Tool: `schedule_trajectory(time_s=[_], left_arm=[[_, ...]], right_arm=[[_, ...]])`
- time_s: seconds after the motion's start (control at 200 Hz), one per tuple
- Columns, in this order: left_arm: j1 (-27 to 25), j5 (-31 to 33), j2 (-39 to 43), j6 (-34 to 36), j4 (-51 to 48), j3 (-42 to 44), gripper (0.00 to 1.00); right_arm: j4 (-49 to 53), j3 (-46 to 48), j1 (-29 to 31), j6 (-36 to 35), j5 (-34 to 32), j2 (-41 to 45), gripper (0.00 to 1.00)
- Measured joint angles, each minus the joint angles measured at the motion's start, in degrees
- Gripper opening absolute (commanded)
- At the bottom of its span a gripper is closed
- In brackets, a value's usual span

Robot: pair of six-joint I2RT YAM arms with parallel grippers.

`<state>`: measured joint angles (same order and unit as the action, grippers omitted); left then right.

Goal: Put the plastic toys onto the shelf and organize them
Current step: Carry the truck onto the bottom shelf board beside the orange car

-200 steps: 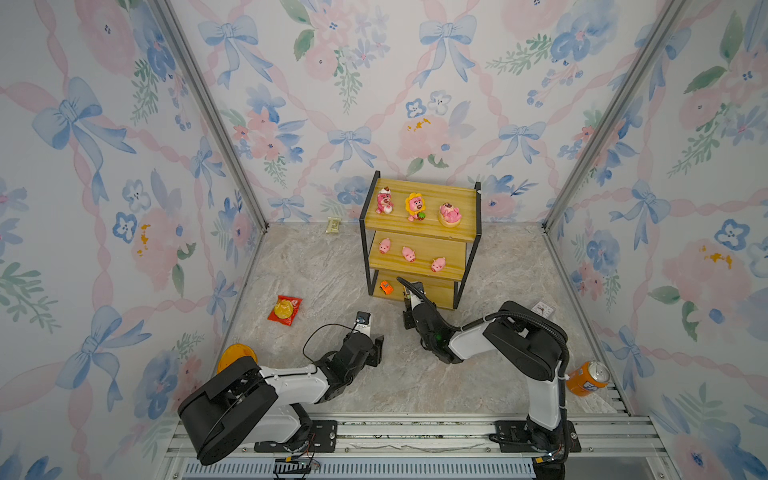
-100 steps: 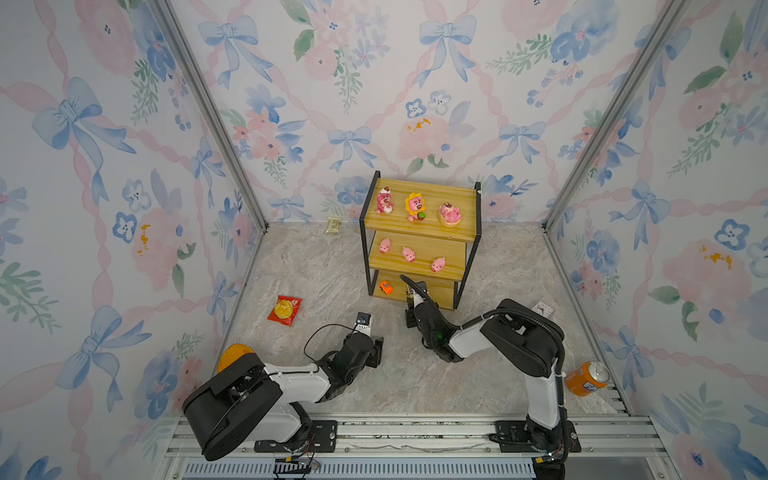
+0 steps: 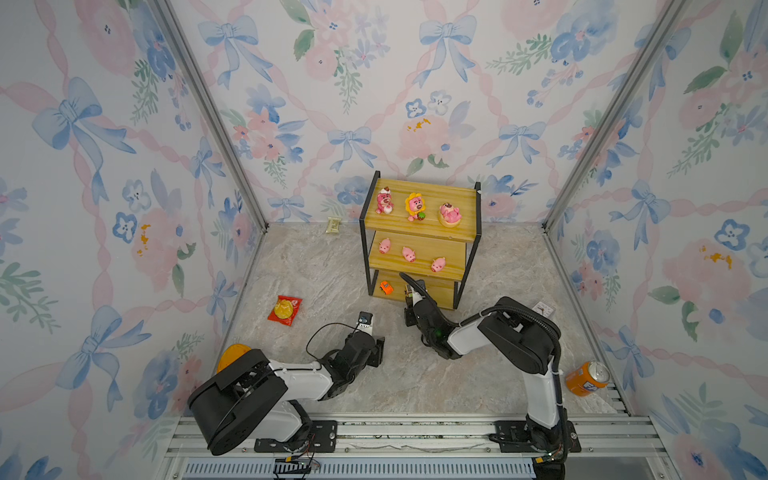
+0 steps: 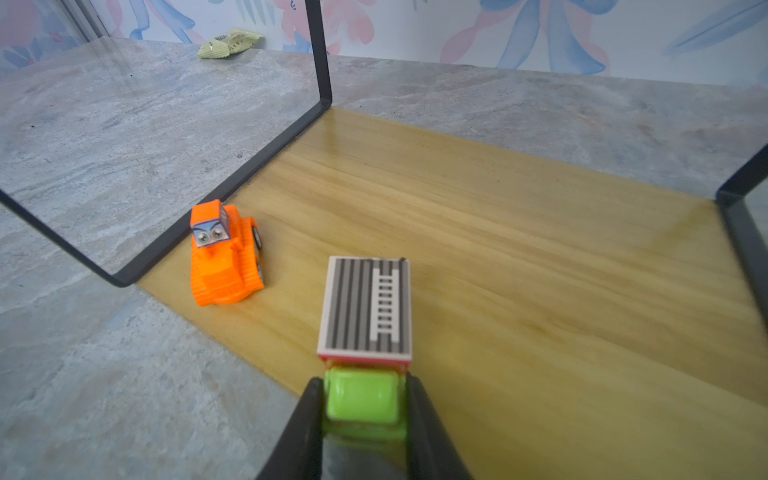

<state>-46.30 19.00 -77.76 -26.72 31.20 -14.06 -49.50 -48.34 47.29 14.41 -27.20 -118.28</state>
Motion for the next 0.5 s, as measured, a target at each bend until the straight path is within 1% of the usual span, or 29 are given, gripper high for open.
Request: schedule_trajectory(time_s=[0.5], left_arm=[[0.4, 0.0, -0.5, 0.1, 0.5, 0.0, 0.63]], right_arm=[[0.9, -1.9, -0.4, 0.0, 1.4, -1.1, 0.21]])
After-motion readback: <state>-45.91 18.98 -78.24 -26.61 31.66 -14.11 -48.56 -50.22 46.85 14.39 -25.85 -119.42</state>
